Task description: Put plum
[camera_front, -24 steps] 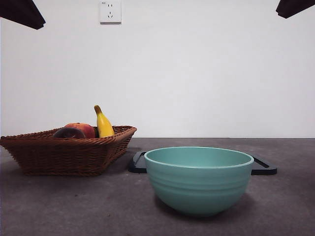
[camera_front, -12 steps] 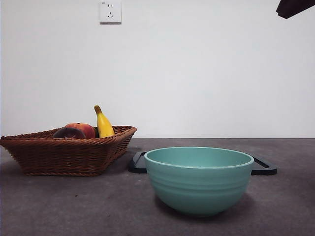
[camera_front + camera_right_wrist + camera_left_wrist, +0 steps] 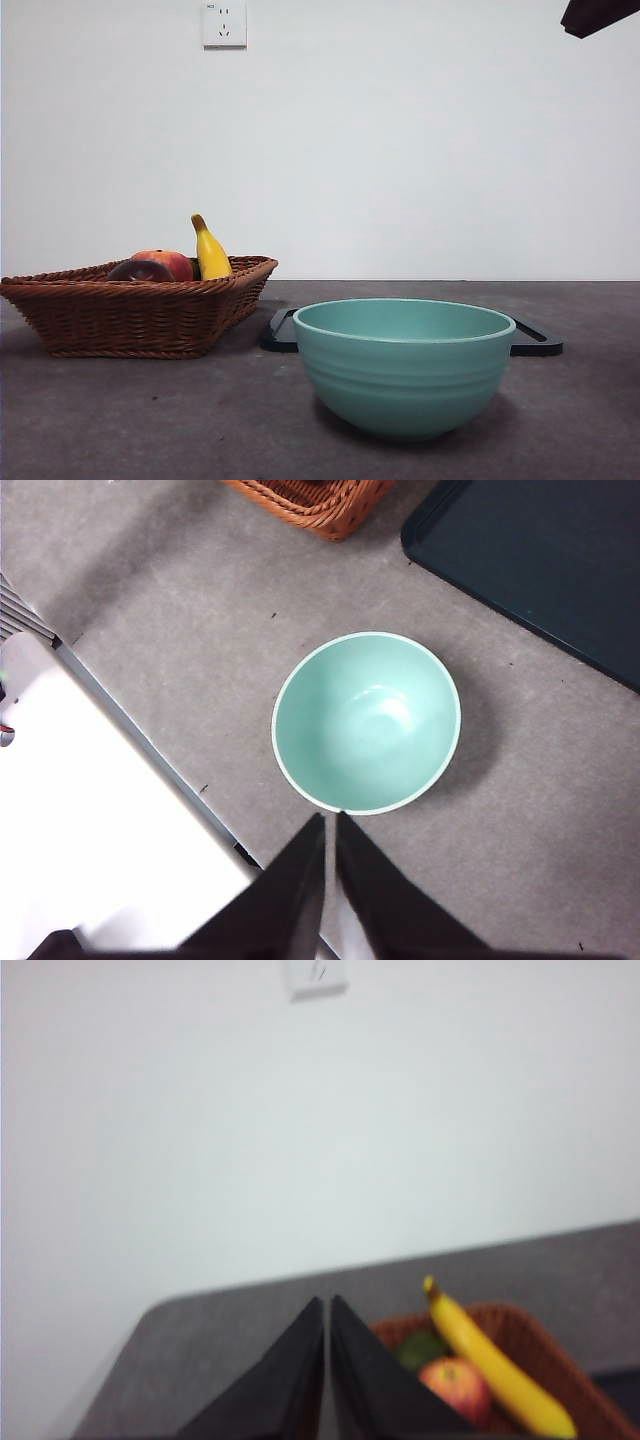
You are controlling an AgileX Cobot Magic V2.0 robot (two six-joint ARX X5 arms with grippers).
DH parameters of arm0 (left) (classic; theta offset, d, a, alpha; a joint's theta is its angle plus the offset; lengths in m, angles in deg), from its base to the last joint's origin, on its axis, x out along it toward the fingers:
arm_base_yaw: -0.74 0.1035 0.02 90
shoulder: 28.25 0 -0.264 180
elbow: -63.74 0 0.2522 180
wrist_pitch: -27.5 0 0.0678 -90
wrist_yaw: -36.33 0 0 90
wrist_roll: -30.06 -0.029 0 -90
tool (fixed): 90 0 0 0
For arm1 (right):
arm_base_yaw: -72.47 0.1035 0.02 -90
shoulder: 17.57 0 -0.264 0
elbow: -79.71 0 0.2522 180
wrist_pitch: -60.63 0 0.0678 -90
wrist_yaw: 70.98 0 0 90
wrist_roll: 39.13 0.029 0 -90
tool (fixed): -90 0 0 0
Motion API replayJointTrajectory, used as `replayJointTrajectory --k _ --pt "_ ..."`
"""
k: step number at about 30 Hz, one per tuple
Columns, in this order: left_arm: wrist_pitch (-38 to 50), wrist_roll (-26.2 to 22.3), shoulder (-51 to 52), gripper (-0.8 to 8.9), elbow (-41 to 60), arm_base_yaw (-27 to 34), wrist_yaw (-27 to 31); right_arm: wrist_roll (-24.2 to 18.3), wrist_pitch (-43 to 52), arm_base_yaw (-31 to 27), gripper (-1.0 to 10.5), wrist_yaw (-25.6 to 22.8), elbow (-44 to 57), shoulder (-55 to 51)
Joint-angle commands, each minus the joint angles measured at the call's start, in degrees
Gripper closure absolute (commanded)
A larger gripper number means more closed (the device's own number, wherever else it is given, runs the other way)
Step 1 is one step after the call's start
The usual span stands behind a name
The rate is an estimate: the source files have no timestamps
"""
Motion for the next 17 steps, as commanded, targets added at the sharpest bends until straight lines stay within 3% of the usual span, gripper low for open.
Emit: replayJointTrajectory --k 1,8,17 --pt "1.7 -0.2 3.6 8.05 5.3 0.6 0.4 -0.6 0.6 0.4 9.4 0.1 -1.0 0.4" --pt "3.3 -0.2 9.6 8.05 16.7 0.8 0.4 -0.6 0.6 0.4 9.4 0.1 -1.0 0.4" --pt "2.9 -0.1 13.6 8.05 23.6 0.8 1.9 -0.6 0.6 0.4 9.4 0.1 -1.0 0.4"
